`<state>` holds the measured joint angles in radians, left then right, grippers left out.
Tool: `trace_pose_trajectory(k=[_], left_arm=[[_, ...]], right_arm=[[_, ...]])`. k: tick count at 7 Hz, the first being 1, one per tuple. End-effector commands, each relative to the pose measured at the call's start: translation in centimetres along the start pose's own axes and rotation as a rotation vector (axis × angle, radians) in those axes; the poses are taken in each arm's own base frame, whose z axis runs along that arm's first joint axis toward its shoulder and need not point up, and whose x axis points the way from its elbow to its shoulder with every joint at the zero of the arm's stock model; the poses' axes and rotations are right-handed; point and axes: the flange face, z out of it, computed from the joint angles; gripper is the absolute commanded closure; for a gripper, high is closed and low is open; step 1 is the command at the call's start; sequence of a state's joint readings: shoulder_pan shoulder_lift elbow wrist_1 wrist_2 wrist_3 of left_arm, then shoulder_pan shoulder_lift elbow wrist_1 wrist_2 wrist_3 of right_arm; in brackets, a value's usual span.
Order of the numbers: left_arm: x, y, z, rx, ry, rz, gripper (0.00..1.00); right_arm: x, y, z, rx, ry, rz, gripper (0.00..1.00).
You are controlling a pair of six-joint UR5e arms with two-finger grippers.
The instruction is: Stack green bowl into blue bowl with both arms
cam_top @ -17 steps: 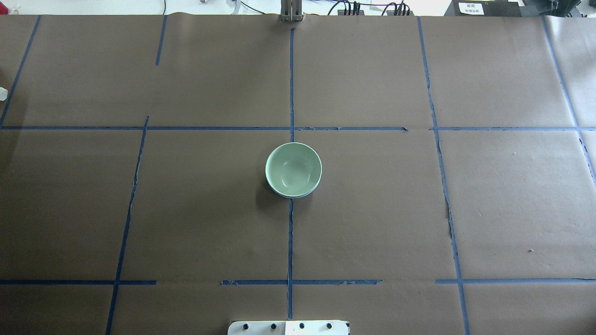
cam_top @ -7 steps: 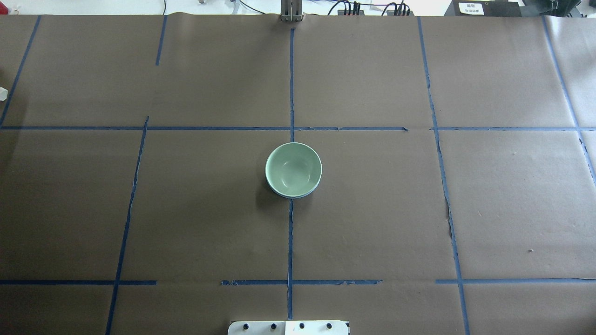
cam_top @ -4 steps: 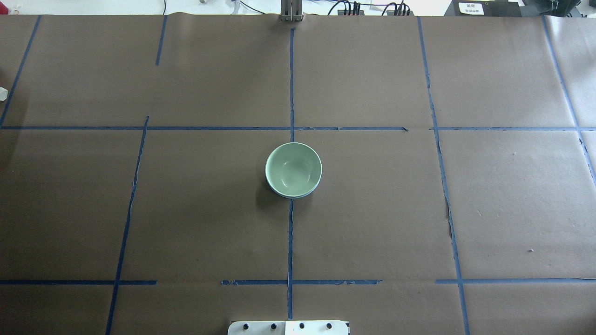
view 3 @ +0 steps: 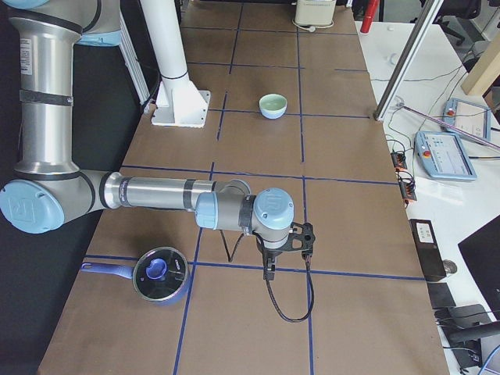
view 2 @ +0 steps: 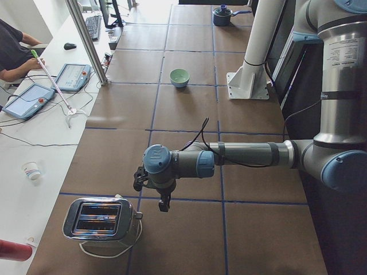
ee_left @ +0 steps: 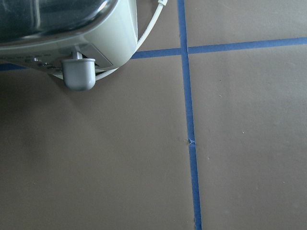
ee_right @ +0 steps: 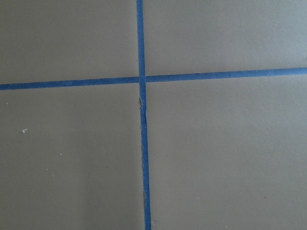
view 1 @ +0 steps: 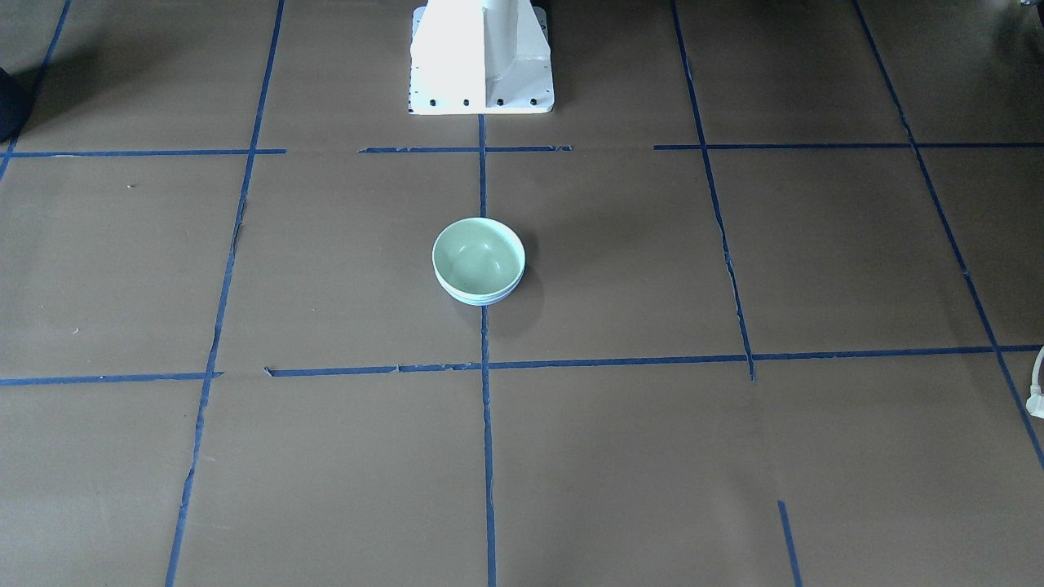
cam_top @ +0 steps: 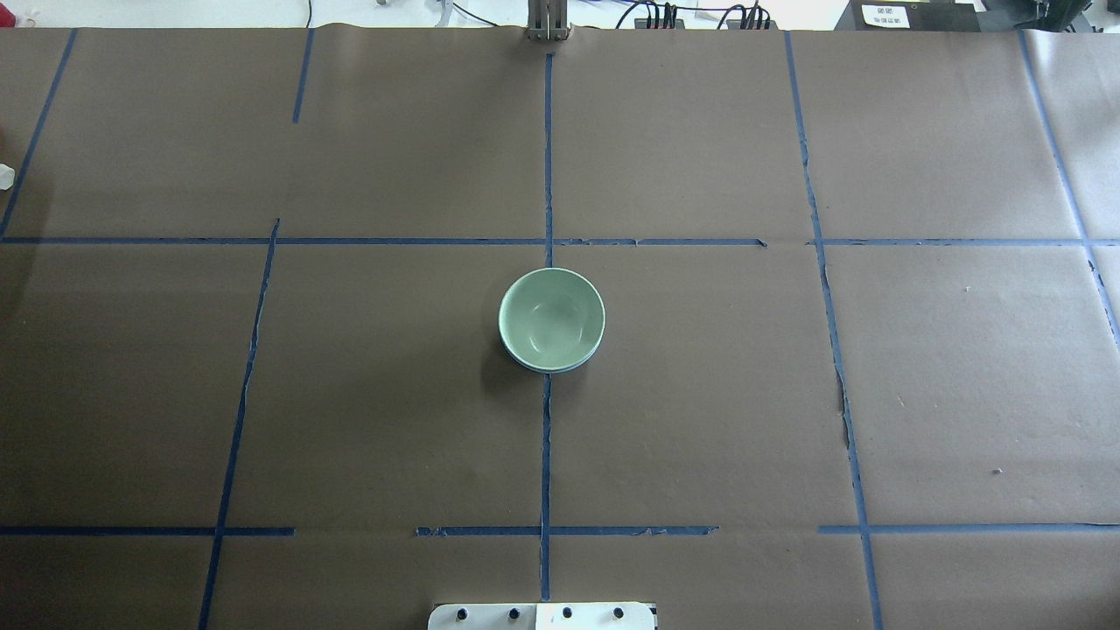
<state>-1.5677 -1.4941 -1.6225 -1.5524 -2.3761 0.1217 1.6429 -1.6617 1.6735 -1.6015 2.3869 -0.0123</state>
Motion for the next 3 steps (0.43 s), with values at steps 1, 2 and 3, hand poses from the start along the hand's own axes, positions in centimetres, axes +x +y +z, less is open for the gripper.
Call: trace_pose_trajectory(k=[1,2,3], left_arm=[[0.07,-0.02,-0.07,0.001,0.000,0.001,0.00],[-0.04,0.01,0.04,-0.001,0.000,-0.001,0.00],[-0.09,0.03,0.09,-0.002,0.000,-0.002,0.00]], right_arm=[[-0.21,-0.25,-0.21,0.004,0.002,-0.003,0.00],[-0.43,-0.54,-0.41,0.009,0.000,-0.008,0.00],[-0.60,-0.76,-0.55,0.012,-0.001,-0.014,0.00]])
